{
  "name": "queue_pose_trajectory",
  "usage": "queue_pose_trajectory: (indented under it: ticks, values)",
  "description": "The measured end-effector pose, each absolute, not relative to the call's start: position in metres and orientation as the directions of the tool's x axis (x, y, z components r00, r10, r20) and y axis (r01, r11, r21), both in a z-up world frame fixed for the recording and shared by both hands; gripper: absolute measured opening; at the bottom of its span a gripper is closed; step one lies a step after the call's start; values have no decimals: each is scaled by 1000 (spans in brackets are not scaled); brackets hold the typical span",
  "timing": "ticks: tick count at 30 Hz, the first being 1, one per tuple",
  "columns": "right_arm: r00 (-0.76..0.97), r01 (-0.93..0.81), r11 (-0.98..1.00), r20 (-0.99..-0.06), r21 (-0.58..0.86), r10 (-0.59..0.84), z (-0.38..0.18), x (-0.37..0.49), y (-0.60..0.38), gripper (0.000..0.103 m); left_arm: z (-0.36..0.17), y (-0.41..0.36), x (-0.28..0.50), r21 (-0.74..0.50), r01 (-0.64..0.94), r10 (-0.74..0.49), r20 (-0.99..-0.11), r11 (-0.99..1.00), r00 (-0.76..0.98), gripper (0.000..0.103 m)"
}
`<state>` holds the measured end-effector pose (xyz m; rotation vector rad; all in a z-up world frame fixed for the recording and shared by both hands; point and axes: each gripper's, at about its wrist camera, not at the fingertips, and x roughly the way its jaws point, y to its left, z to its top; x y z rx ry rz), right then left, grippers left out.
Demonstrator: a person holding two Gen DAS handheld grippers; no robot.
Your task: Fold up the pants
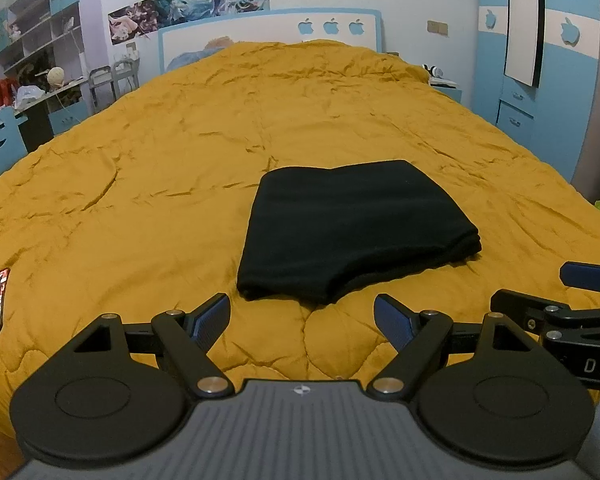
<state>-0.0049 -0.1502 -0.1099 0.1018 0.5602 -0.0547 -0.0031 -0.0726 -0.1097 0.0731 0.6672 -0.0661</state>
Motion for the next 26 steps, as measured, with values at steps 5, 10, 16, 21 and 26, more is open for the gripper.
queue_pose_trajectory:
  ticks: [5, 10, 16, 21, 26]
  values:
    - [843, 77, 994, -537, 82, -21, -110, -6, -148, 82, -109, -73, -3, 46, 83, -36, -624, 995, 781, 95]
    - [841, 77, 993, -541, 84, -19, -109, -6, -148, 82, -109, -72, -4, 39, 78, -37, -620, 996, 783, 95]
    - [840, 75, 994, -542, 82, -19, -109, -6, -148, 82, -106, -71, -5, 39, 76, -37, -605, 996, 795, 95]
    - [840, 74, 994, -542, 84, -17, -108, -5, -150, 82, -105, -71, -4, 33, 79, -43, -600, 996, 799, 95]
    - [836, 72, 994, -549, 85, -14, -110, -4, -149, 82, -106, -69, -4, 27, 81, -48, -603, 996, 796, 93]
